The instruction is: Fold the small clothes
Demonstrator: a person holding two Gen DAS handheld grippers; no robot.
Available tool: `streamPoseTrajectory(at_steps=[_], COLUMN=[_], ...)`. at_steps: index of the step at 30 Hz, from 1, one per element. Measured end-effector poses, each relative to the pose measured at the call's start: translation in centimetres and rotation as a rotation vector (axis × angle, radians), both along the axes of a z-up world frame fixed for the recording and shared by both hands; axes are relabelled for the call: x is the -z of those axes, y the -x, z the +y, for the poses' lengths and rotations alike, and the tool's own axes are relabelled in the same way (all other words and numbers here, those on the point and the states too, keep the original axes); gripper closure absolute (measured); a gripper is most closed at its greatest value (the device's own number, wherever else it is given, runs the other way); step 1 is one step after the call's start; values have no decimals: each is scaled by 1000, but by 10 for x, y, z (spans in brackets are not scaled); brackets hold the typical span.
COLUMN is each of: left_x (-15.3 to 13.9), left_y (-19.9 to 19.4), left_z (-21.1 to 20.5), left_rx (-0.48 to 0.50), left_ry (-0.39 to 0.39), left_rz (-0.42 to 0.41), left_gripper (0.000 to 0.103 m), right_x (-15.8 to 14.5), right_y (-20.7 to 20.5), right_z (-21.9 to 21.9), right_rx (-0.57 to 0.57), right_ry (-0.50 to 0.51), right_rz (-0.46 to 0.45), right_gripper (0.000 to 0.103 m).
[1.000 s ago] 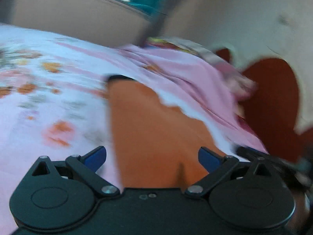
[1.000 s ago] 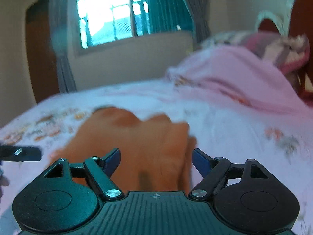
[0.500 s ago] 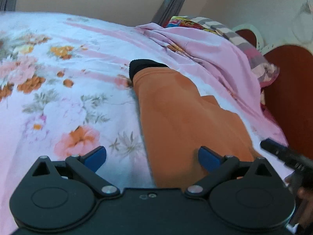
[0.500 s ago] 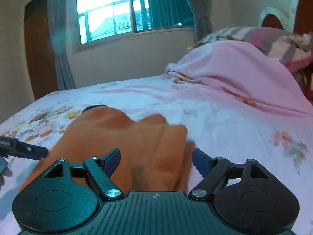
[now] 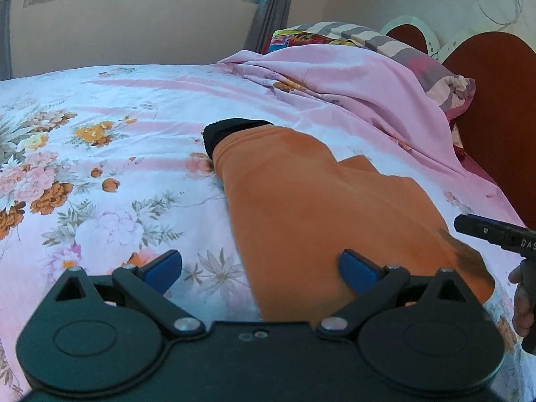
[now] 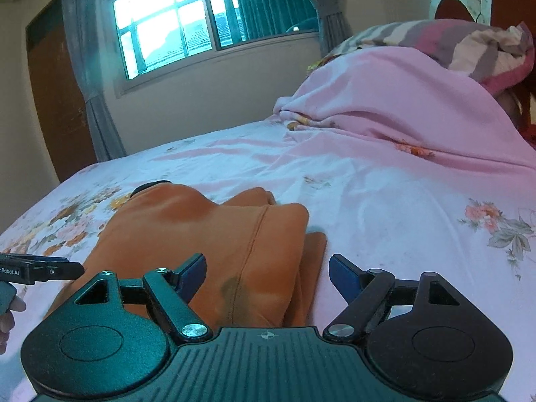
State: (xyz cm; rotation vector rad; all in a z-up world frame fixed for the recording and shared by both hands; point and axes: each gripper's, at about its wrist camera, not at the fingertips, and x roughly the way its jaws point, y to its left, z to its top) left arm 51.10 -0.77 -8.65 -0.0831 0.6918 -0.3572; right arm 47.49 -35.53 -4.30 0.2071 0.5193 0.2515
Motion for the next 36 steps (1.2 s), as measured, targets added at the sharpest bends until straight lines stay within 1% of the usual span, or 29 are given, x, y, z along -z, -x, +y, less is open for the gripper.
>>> streamPoseTrajectory(at_steps=[2, 4, 5, 7, 8, 9, 11, 13, 15, 17, 18, 20, 22, 24, 25, 28, 29, 30, 31, 33, 34, 36], left_x=[-1, 4, 8, 13, 14, 13, 9, 3, -2, -4, -4, -3, 1, 7, 13, 44, 54, 59, 63, 66, 67, 69], left_y=[1, -1, -4, -9, -11, -11, -9, -6, -3, -1, 0, -2, -6, -13, -19, -42, -47, -50, -54, -61, -64, -71], left_z=[0, -1, -1, 1, 2, 1, -4, -9, -9, -5, -2, 8, 20, 30, 35, 54, 59, 62, 64, 64, 62, 54], left_rx=[3, -5, -11, -20, -20, -18, -11, -13, -24, -31, -30, -17, 0, 31, 58, 169, 200, 226, 253, 303, 333, 379], left_ry=[6, 0, 5, 20, 22, 7, -41, -81, -81, -52, -29, 60, 165, 250, 297, 517, 565, 576, 587, 605, 601, 576], left_rz=[-7, 11, 31, 60, 68, 65, 43, 27, 24, 34, 43, 71, 99, 127, 159, 330, 365, 373, 381, 392, 392, 385], left_gripper=[3, 2, 1, 1, 1, 1, 1, 1, 2, 2, 2, 2, 2, 2, 2, 5, 4, 5, 5, 5, 6, 6], right_x=[-3, -2, 3, 23, 32, 34, 35, 32, 24, 17, 12, 7, 5, 6, 9, 23, 29, 38, 44, 54, 58, 62], right_y=[2, 1, -2, -19, -23, -22, -24, -22, -16, -10, -7, -6, -8, -16, -21, -39, -44, -51, -55, -64, -69, -80], right_z=[1, 2, 4, 18, 21, 18, 12, 9, 9, 9, 9, 5, -4, -18, -26, -50, -56, -64, -69, -79, -82, -85], right_rx=[0, -6, -6, -19, -29, -25, -14, -1, -1, -9, -18, -29, -44, -56, -68, -106, -126, -139, -146, -202, -224, -266], right_ry=[5, -1, 13, 144, 160, 130, 91, 67, 54, 43, 40, 14, -51, -133, -183, -338, -385, -436, -463, -532, -564, -598], right_rz=[-20, -22, 3, 143, 181, 171, 181, 179, 147, 116, 100, 92, 103, 128, 153, 235, 264, 305, 329, 345, 354, 363], right_gripper=[22, 22, 22, 22, 22, 22, 22, 22, 22, 22, 22, 22, 22, 22, 22, 22, 22, 22, 22, 22, 22, 23])
